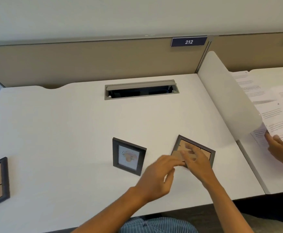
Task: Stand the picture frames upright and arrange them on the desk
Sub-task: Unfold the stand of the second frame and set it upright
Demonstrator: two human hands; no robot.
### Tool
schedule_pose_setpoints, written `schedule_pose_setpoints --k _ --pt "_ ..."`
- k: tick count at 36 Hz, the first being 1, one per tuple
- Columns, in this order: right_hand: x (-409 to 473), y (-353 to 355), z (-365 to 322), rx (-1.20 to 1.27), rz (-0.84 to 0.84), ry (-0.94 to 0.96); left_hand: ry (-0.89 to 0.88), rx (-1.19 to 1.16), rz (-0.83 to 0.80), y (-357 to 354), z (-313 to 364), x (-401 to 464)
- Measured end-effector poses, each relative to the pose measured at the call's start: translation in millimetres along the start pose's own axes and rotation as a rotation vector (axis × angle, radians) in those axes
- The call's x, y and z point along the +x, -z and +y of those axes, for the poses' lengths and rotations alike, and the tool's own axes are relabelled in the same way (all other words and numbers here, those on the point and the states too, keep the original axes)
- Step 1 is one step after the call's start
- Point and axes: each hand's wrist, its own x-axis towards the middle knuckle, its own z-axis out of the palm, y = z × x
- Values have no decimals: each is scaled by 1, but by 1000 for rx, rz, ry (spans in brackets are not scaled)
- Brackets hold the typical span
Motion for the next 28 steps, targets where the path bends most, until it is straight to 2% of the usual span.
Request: schedule_pose_setpoints --k 3,5,10,14,18,23,28 --pt "15 18 23 -144 6 -15 366 -129 -228 -35 -1 2" --pt "25 28 37 -232 8 -43 543 -186 -337 -60 -5 5" --pt "47 58 75 -475 -25 -122 916 -415 -468 -127 4 30" --pt "55 71 93 -502 -48 -154 1083 -558 -450 -159 18 50" --pt "60 65 95 -484 -97 -137 1203 -691 -341 -165 23 61" --pt "60 53 100 -520 -97 -68 1260 -789 -165 -165 26 69" --pt "57 51 112 -555 -79 -53 1270 -877 -88 -172 31 73"
